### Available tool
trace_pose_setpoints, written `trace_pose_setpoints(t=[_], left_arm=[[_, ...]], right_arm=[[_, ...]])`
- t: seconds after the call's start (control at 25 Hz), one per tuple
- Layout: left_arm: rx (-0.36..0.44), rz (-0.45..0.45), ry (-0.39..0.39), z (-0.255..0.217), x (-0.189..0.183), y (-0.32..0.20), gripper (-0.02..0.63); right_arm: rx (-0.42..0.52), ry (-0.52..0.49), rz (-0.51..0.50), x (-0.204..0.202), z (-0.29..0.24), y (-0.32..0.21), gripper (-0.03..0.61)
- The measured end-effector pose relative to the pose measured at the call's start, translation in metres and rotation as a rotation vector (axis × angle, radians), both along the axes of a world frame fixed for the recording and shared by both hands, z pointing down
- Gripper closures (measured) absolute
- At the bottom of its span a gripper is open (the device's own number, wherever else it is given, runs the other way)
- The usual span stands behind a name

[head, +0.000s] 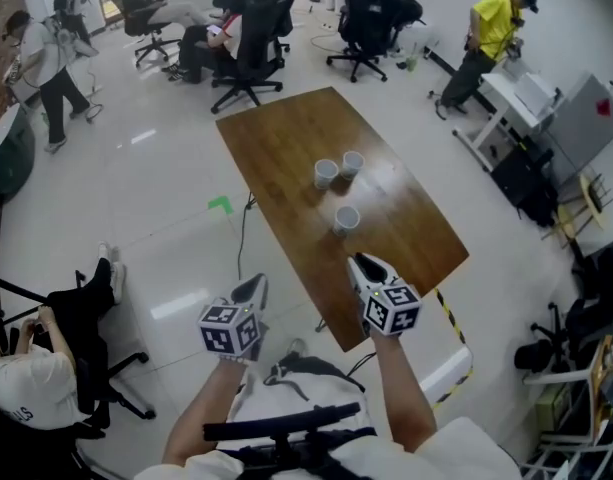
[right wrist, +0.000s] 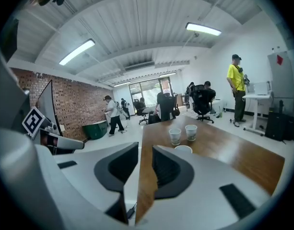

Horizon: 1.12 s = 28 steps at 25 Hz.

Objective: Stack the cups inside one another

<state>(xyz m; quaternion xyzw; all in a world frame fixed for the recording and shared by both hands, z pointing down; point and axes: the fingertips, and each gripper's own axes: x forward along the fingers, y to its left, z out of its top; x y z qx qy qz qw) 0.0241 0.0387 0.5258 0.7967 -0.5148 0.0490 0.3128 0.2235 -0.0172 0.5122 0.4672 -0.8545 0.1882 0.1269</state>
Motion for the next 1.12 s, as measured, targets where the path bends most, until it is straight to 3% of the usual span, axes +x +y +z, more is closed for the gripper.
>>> trace_pose_setpoints(t=[0.28,0.76,1.12], left_arm=[[-0.018,0.013,0.002,0.007,0.031,-0.031,0.617],[-0.069,-0.009,-0.01,0.024,0.048,-0.047,0.617],[-0.088,-0.013,0.016,0.029,0.046,-0.059,0.617]], right_arm=[[-0.002,0.202,-0.114,0.016,0.024,-0.042,0.402],[-0.028,0.309,-0.205,0.014,0.063,-0.104,0.388],[-0.101,0.447,-0.284,0.0,0.105,-0.127,0.392]])
